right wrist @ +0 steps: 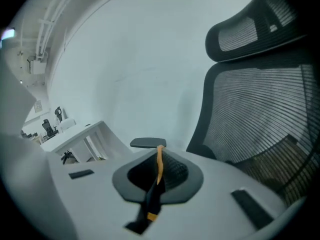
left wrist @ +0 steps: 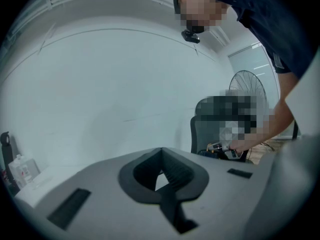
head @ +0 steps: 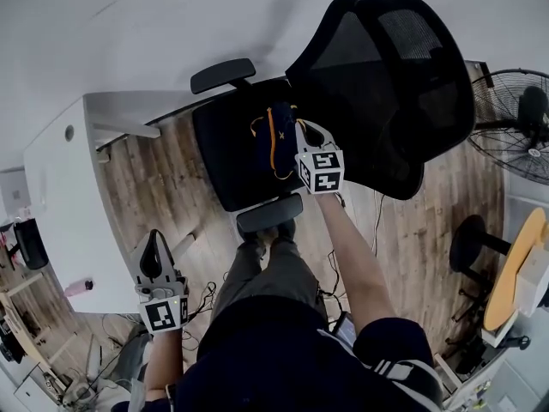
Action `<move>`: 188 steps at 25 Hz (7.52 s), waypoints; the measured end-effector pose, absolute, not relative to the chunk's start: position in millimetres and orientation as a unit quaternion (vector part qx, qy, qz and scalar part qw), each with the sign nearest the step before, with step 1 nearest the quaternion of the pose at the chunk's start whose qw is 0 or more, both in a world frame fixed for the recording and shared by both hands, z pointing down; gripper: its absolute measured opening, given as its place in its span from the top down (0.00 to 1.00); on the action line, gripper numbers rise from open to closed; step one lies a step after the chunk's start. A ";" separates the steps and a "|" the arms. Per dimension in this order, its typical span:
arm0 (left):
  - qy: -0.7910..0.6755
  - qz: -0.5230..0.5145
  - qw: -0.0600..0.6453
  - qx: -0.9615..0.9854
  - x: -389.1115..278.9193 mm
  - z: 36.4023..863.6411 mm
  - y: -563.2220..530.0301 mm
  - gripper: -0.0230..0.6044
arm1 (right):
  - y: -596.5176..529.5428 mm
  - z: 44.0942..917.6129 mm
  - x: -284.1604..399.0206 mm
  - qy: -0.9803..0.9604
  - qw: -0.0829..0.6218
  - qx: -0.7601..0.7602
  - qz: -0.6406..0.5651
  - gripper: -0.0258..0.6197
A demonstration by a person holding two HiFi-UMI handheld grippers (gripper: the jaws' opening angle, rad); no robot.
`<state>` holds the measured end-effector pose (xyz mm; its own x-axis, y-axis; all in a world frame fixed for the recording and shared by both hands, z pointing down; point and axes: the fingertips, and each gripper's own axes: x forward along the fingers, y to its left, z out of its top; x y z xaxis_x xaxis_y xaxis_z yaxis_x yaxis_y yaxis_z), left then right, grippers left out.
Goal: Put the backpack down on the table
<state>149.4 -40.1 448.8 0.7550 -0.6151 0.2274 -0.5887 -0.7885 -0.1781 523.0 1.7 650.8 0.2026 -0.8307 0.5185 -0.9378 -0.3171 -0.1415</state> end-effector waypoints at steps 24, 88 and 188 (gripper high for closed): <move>0.338 -0.105 0.046 -0.934 158.4 451.0 -60.1 0.96 | -19.7 598.3 468.7 -0.649 0.095 0.716 0.241 0.97; 0.650 -0.013 0.062 -0.757 -276.0 319.0 -29.6 0.96 | -105.4 214.1 -94.9 -0.960 -0.015 0.274 0.063 0.97; 0.777 -0.081 0.025 -0.624 -414.6 354.7 -174.8 0.96 | -485.1 373.4 -242.5 -0.930 0.164 0.309 -0.114 0.97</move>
<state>-414.6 -174.8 354.7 -0.2204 -0.9734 0.0627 -0.9653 0.2084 -0.1576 -242.5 -485.1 373.4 -0.7549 -0.6125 0.2344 -0.5376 0.7826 0.3138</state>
